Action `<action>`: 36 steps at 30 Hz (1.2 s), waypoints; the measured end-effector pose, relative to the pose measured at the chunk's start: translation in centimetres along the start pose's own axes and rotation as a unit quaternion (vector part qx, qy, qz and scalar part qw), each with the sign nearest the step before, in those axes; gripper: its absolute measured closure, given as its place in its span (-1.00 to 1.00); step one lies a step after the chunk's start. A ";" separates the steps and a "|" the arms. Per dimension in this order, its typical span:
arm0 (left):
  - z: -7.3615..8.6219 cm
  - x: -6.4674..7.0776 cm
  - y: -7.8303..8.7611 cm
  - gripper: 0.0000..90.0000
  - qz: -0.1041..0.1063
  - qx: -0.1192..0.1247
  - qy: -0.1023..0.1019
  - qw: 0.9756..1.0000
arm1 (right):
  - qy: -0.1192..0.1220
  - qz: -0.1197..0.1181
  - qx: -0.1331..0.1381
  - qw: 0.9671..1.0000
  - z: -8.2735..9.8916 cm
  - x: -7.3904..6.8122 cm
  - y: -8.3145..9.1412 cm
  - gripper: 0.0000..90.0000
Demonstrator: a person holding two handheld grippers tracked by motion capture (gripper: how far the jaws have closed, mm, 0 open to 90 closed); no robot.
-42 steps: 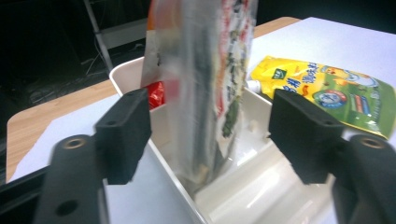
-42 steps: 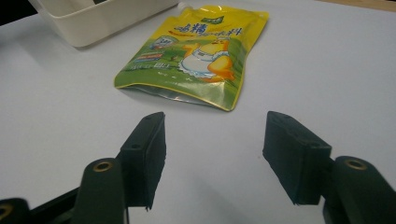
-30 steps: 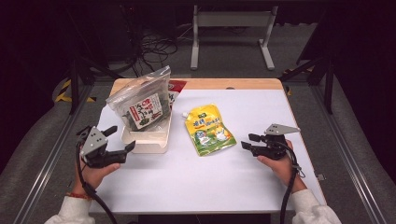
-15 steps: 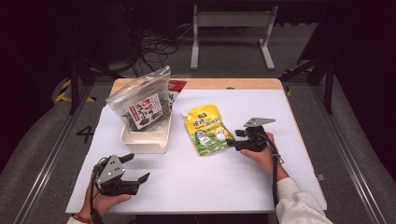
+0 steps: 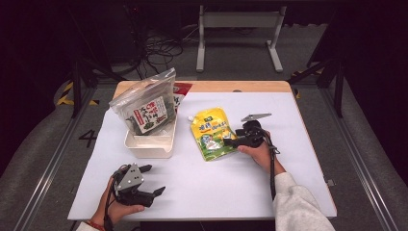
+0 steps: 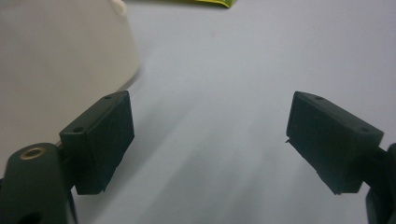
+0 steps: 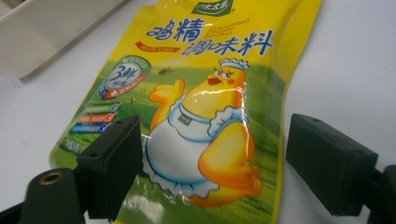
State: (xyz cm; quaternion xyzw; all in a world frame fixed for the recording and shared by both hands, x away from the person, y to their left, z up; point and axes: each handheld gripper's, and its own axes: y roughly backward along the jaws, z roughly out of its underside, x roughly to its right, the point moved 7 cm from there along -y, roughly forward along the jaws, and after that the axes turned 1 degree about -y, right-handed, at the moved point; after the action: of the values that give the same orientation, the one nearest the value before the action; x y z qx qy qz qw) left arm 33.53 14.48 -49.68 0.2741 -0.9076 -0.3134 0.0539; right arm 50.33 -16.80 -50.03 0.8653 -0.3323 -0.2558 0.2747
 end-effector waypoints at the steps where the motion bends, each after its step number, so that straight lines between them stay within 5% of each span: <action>1: 0.0 0.1 -0.1 -0.65 0.002 -0.003 -0.005 1.000 | 0.001 0.000 -0.003 1.000 -0.2 -0.1 -0.3 -0.60; 7: 0.2 0.7 -0.6 -0.64 0.019 -0.014 -0.013 1.000 | 0.012 -0.013 -0.020 1.000 -0.8 -1.2 -1.2 -0.34; 15: -0.2 0.7 -1.2 -0.64 0.031 -0.013 0.004 0.999 | 0.024 -0.012 -0.010 1.000 -0.9 -0.9 -0.4 0.51; 18: -0.8 1.0 -1.9 -0.63 0.044 -0.010 0.008 0.999 | 0.037 -0.019 0.004 0.999 -0.7 -1.1 0.1 0.66; 24: -2.0 1.7 -3.3 -0.62 0.074 -0.008 0.020 0.997 | 0.069 -0.032 0.027 0.997 0.1 -1.9 1.3 0.79; 32: -3.8 2.6 -6.3 -0.62 0.122 -0.016 0.043 0.991 | 0.077 -0.036 0.049 0.995 1.8 -2.5 2.9 0.83; 36: -4.5 2.7 -8.3 -0.66 0.117 -0.034 0.051 0.991 | 0.090 -0.041 0.068 0.993 2.3 -3.7 3.8 0.85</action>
State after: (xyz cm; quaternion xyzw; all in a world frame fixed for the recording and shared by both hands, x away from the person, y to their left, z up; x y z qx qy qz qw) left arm 36.31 5.16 -51.24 0.1793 -0.9185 -0.3207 0.1459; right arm 44.88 -17.20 -48.27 0.9144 -0.2869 -0.1644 0.2335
